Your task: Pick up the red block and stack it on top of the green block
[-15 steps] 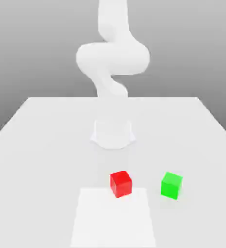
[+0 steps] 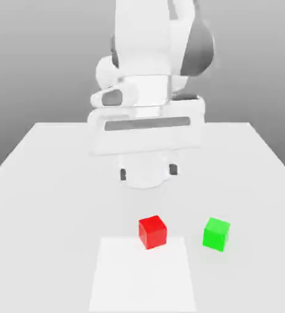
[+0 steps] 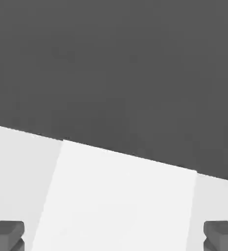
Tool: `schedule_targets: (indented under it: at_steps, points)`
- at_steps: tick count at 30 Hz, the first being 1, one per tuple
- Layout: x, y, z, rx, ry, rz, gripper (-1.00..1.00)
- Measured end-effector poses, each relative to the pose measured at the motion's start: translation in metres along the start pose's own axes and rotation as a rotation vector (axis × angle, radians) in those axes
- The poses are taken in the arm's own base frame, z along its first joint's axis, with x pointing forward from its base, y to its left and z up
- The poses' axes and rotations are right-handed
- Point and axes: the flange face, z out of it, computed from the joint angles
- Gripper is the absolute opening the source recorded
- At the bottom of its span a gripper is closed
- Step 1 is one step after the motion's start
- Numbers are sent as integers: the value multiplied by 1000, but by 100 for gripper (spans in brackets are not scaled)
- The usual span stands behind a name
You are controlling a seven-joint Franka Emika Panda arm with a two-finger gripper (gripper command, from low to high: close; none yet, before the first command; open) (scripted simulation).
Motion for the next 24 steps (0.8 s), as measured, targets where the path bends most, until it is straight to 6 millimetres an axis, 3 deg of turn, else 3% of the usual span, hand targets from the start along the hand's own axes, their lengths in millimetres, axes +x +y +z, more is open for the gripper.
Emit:
schedule_targets:
  at_steps: [2, 4, 22, 23, 24]
  points:
    - [-33, 11, 47, -51, -77, -60, 0]
    - [-45, 15, 68, -65, -110, -84, 0]
    - [-57, 23, 130, -73, -116, -92, 0]
    - [-59, 24, 133, -77, -116, -91, -100]
    - [-59, 24, 133, -77, -116, -91, -100]
